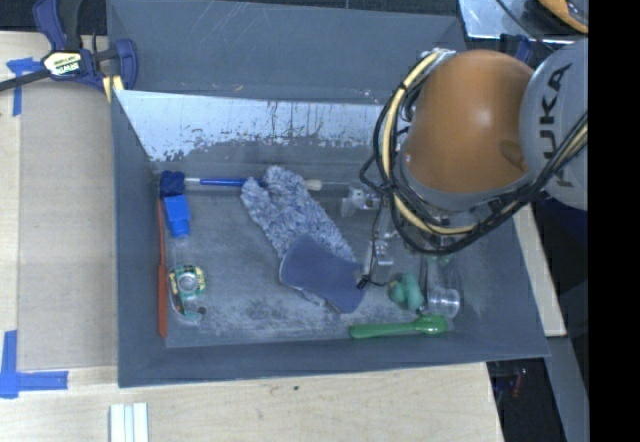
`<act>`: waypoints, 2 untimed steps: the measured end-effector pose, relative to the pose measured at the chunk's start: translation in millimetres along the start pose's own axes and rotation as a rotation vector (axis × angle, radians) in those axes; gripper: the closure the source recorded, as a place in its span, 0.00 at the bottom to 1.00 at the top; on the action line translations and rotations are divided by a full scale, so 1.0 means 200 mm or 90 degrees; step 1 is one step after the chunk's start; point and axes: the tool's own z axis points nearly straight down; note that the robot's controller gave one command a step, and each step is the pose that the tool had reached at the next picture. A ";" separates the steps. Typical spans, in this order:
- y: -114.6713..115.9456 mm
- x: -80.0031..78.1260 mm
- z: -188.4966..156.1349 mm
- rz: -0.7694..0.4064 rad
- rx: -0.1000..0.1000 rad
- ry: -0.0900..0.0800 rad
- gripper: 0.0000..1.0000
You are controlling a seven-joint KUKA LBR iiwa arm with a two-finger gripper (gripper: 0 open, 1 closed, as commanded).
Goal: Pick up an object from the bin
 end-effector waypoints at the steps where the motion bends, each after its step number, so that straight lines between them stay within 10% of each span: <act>1: 0.11 -0.11 -0.15 0.002 0.000 0.000 0.00; 2: 0.11 -0.15 -0.18 0.005 0.000 0.000 0.00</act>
Offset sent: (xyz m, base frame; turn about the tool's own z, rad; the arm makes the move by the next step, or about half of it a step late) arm 0.0279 0.0214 0.0353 0.0115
